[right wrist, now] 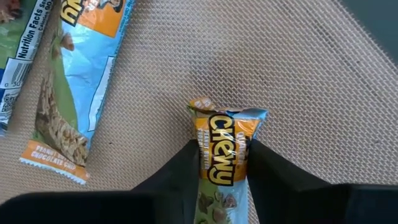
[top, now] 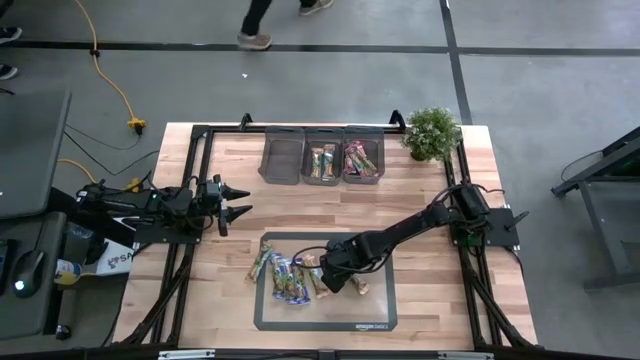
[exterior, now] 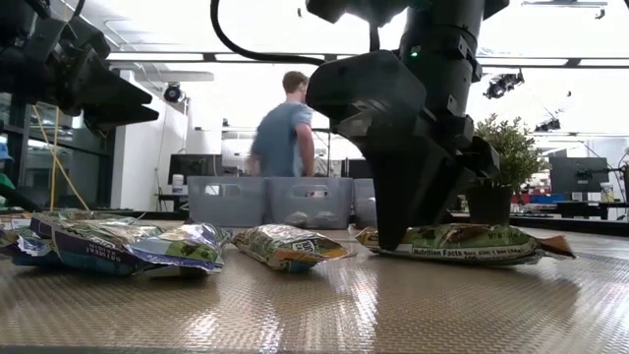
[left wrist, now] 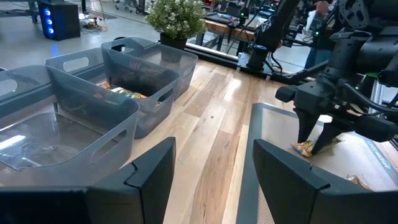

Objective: Pick and place Granola Bars by type
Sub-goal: Put the orange granola bar into the middle black bin

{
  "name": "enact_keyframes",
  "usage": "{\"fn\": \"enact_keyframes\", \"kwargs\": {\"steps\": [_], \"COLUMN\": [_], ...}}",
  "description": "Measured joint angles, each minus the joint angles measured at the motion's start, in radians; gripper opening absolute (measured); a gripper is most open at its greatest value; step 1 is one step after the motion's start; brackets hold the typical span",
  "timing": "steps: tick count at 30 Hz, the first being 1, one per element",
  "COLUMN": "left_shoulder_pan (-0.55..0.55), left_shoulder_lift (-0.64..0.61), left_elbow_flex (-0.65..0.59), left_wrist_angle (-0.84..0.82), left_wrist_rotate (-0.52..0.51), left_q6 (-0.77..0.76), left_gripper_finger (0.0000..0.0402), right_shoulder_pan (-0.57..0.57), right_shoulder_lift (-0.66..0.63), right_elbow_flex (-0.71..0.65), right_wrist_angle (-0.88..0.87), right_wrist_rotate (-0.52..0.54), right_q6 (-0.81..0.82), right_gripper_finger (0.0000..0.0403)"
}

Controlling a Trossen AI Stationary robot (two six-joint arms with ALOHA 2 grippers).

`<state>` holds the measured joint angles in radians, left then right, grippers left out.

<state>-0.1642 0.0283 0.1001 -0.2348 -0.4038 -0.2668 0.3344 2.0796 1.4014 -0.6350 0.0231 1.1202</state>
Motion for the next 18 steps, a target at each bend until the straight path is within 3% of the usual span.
{"fn": "enact_keyframes", "kwargs": {"steps": [18], "left_shoulder_pan": [0.0], "left_shoulder_lift": [0.0], "left_elbow_flex": [0.0], "left_wrist_angle": [0.0], "left_wrist_rotate": [0.0], "left_q6": [0.0], "left_gripper_finger": [0.0211], "right_shoulder_pan": [-0.008], "right_shoulder_lift": [-0.056], "right_elbow_flex": [-0.006], "right_wrist_angle": [0.01], "right_wrist_rotate": [0.023], "right_q6": [-0.014], "right_gripper_finger": [0.0089]}}
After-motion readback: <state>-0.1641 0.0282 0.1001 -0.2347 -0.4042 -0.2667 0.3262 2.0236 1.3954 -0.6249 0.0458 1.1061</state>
